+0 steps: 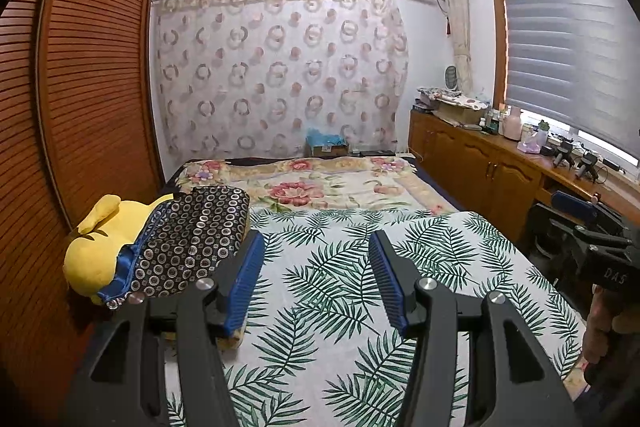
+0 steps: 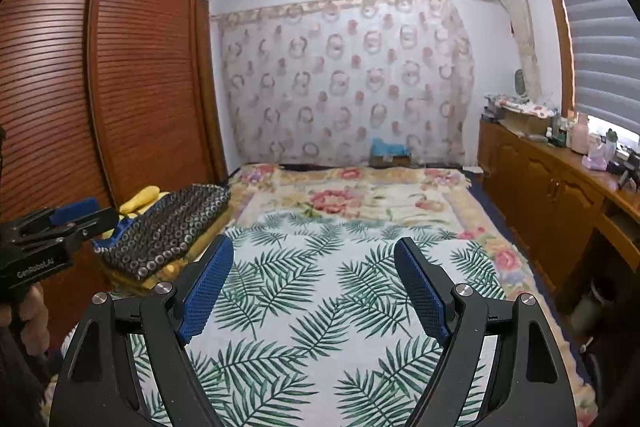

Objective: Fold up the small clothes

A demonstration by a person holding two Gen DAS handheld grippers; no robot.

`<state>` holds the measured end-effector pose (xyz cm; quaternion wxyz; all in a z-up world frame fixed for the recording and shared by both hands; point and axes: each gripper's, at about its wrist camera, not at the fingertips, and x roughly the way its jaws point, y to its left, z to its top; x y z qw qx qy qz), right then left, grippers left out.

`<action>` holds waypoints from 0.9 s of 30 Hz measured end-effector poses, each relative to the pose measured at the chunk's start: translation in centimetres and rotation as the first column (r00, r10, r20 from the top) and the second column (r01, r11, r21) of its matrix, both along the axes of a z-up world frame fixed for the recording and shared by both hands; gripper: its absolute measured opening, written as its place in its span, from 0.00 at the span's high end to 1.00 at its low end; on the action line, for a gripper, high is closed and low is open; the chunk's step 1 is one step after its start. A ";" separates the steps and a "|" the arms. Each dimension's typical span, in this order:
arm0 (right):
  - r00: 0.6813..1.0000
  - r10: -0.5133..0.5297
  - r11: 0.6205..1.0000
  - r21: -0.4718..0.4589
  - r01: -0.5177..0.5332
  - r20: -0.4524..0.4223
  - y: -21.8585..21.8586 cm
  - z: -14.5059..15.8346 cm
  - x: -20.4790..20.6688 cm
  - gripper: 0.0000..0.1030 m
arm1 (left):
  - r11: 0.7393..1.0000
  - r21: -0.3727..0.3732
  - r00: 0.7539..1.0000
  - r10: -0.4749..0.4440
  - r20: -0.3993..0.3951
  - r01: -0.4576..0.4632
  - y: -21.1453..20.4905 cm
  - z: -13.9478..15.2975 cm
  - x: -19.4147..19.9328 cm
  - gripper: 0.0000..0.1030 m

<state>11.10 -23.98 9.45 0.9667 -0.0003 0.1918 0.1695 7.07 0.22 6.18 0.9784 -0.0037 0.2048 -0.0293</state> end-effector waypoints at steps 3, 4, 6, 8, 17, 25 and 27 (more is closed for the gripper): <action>1.000 -0.003 1.000 -0.002 0.003 0.001 -0.1 0.1 0.0 0.18 | 1.000 -0.001 1.000 0.004 -0.003 -0.004 0.1 -0.1 0.0 0.48; 1.000 -0.005 1.000 -0.002 0.005 0.001 -0.2 0.2 0.0 0.18 | 1.000 -0.002 1.000 0.006 -0.003 -0.006 0.1 -0.2 0.0 0.48; 1.000 -0.004 1.000 -0.002 0.004 0.002 -0.2 0.2 -0.1 0.18 | 1.000 -0.003 1.000 0.010 -0.004 -0.010 0.2 -0.2 0.0 0.48; 1.000 -0.004 1.000 -0.002 0.004 0.002 -0.3 0.2 -0.1 0.18 | 1.000 -0.003 1.000 0.010 -0.005 -0.010 0.3 -0.2 0.0 0.48; 1.000 -0.007 1.000 -0.007 0.007 -0.006 -0.2 0.1 0.0 0.18 | 1.000 -0.001 1.000 0.020 -0.011 -0.020 0.1 -0.4 -0.1 0.48; 1.000 -0.013 1.000 -0.009 0.013 -0.006 -0.1 0.1 0.0 0.18 | 1.000 -0.001 1.000 0.019 -0.011 -0.019 0.2 -0.4 -0.1 0.48; 1.000 -0.011 1.000 -0.009 0.011 -0.008 -0.2 0.0 0.1 0.18 | 1.000 -0.001 1.000 0.019 -0.010 -0.019 0.2 -0.4 -0.1 0.48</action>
